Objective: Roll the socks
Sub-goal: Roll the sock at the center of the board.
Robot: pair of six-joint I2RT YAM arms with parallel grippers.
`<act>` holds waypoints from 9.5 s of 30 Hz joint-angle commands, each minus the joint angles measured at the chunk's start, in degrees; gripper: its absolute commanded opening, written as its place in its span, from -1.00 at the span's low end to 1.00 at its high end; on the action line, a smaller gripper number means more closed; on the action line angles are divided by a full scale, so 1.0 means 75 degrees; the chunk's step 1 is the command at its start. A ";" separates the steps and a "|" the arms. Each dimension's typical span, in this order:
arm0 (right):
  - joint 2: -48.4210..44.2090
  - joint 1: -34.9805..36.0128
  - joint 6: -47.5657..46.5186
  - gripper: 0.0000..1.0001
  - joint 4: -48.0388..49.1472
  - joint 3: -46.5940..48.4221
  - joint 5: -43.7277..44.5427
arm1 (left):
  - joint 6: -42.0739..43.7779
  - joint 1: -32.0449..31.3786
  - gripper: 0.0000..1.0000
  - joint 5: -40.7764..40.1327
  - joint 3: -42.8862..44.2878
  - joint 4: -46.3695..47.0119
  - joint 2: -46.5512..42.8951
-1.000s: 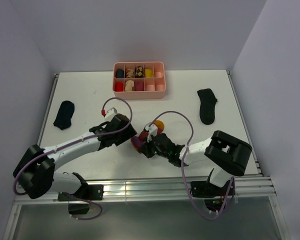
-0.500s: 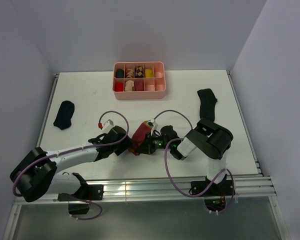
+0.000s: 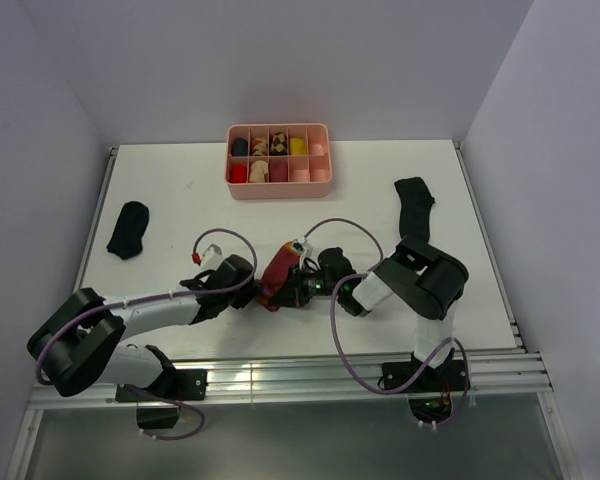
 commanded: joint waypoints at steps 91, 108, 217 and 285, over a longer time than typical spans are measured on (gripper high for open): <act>0.1478 -0.0767 0.1936 -1.00 0.3394 -0.1281 -0.0738 | 0.1598 0.0280 0.19 0.0666 -0.0008 0.1657 0.0166; -0.1156 -0.0779 -0.0031 -0.04 -0.1356 -0.0978 0.0819 | 0.1785 0.0269 -0.33 0.0280 0.0870 -0.0134 0.1772; -0.0877 0.4331 -0.4323 0.35 -0.5887 0.1601 1.1250 | 0.4082 -0.0399 -0.33 0.0221 0.3461 -0.2714 0.2803; 0.0119 -0.0814 -0.1849 -1.00 -0.6461 0.2808 -0.1172 | 0.1504 0.0421 -0.11 -0.0037 -0.0371 0.0685 -0.0127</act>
